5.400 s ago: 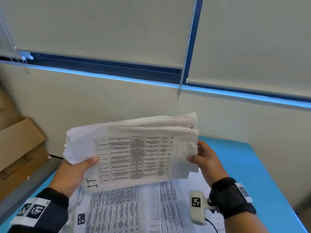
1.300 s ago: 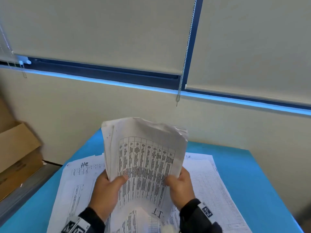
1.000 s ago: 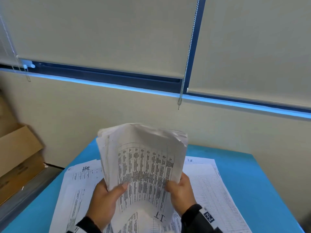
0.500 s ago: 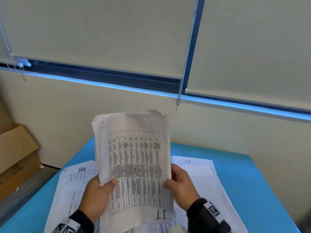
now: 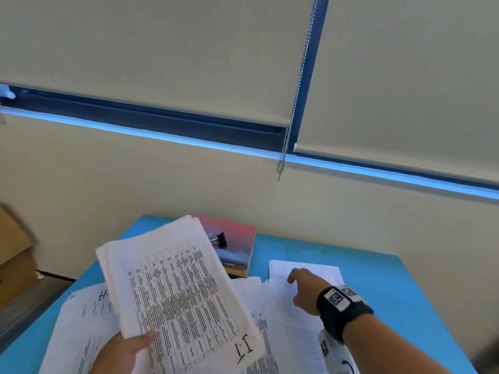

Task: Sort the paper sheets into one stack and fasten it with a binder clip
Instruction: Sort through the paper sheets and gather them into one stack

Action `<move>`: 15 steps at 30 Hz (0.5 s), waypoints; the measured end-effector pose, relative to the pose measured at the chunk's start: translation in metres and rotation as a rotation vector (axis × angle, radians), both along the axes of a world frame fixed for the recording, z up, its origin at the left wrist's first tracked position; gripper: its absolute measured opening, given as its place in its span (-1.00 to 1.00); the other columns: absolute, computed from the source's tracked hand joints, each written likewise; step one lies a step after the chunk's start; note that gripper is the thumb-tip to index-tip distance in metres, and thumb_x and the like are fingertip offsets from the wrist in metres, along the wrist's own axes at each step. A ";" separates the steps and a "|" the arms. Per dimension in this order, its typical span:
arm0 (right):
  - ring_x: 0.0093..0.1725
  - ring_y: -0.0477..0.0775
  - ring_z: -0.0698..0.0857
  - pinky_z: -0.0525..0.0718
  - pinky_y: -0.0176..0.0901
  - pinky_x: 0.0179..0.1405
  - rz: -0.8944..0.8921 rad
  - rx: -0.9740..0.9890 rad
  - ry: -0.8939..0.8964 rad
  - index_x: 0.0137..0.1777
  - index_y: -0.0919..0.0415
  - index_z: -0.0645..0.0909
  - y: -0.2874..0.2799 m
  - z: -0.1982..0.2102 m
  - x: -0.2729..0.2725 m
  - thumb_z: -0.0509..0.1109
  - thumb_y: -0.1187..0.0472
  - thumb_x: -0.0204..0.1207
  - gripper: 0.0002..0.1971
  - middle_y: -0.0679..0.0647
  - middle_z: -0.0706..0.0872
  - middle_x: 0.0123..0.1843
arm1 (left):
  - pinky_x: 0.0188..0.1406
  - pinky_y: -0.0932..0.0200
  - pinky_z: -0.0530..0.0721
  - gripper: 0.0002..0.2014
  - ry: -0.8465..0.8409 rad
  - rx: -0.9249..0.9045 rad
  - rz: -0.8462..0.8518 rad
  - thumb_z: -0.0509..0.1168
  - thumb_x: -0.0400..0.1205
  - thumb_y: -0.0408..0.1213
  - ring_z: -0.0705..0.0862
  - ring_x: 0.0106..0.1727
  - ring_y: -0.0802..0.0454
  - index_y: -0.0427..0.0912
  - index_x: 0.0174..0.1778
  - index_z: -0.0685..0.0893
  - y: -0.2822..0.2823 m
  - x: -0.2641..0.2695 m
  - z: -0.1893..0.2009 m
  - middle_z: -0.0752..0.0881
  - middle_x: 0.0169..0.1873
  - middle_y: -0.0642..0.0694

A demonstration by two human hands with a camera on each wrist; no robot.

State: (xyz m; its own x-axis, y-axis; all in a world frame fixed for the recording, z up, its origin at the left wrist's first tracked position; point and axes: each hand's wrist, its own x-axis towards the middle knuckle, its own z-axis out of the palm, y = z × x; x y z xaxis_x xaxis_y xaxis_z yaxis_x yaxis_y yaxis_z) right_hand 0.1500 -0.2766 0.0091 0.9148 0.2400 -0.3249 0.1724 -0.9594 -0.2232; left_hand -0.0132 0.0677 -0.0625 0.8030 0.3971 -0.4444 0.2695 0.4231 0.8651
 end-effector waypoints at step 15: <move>-0.01 0.12 0.61 0.56 -0.13 -0.02 0.069 -0.196 -0.035 -0.09 0.02 0.54 -0.005 -0.006 0.045 0.54 0.03 0.39 -0.76 0.03 0.65 0.01 | 0.61 -0.21 0.20 -0.27 0.021 -0.027 -0.014 0.52 0.31 -0.54 0.54 0.38 -0.23 -0.42 0.46 0.52 0.011 0.002 -0.032 0.67 0.30 -0.28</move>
